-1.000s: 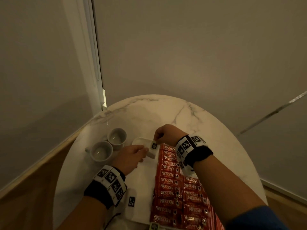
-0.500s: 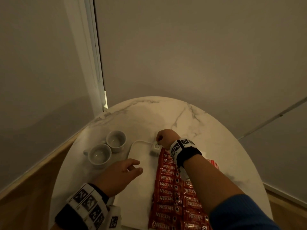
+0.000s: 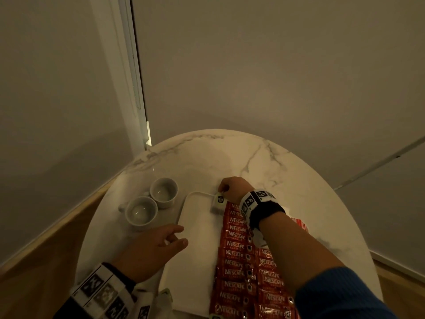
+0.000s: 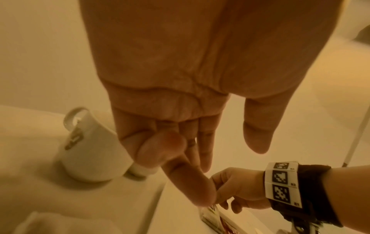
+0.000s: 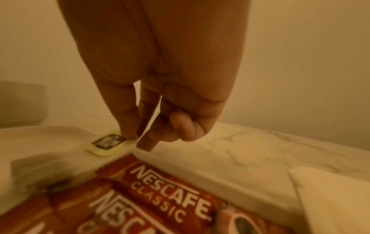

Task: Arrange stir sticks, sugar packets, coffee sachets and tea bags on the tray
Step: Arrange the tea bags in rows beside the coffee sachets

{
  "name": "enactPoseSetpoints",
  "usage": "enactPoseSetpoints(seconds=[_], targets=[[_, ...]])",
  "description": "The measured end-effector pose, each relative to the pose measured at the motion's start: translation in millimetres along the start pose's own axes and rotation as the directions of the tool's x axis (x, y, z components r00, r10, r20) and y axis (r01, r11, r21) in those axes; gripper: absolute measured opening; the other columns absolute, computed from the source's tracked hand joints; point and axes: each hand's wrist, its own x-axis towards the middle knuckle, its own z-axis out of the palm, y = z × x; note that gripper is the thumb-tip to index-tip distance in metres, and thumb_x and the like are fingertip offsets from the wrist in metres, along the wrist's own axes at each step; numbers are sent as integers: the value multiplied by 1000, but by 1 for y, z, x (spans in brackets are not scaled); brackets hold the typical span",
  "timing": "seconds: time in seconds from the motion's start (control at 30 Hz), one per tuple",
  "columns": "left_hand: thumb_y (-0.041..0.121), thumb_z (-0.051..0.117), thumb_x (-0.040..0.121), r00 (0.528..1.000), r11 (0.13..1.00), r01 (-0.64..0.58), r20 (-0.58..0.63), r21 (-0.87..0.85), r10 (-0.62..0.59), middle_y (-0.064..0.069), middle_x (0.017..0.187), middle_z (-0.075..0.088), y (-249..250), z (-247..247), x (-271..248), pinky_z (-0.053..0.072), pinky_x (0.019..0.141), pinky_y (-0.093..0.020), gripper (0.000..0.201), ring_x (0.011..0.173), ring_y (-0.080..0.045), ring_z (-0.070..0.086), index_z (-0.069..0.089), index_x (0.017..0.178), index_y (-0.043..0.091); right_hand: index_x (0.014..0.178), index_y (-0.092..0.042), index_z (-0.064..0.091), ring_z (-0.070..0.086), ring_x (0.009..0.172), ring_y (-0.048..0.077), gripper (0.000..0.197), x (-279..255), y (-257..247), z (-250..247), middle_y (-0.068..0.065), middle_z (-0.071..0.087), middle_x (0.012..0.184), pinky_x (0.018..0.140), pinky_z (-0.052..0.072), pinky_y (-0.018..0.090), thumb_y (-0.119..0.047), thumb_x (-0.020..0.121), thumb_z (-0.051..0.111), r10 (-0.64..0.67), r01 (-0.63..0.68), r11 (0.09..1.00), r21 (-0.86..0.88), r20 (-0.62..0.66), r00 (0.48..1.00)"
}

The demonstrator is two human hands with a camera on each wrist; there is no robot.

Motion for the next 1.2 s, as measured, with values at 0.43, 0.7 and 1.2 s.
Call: enactPoseSetpoints(seconds=[0.43, 0.7, 1.2], targets=[[30, 62, 89, 993, 994, 73, -87, -82, -80, -1, 91, 65, -26, -21, -12, 45, 69, -21, 15, 76, -11, 59, 61, 104, 30, 104, -14, 69, 59, 103, 21, 22, 0, -6, 5, 4, 65, 111, 80, 43, 25, -5, 88, 58, 43, -43, 999, 34, -3, 999], [30, 60, 91, 989, 998, 56, -142, 38, -50, 2, 84, 65, -29, -21, -17, 43, 65, -16, 5, 71, -6, 57, 63, 95, 28, 116, -19, 64, 58, 107, 19, 28, -7, -6, 1, 1, 63, 114, 89, 46, 27, -11, 90, 56, 61, -58, 997, 54, -43, 997], [35, 54, 88, 963, 829, 259, -203, 496, -179, 0, 110, 62, -42, 4, 7, 47, 83, -32, 21, 102, -20, 60, 56, 104, 23, 114, -18, 66, 60, 103, 20, 25, -88, -99, 50, 4, 66, 112, 93, 48, 31, -23, 91, 57, -268, 251, 958, 140, 118, 956]])
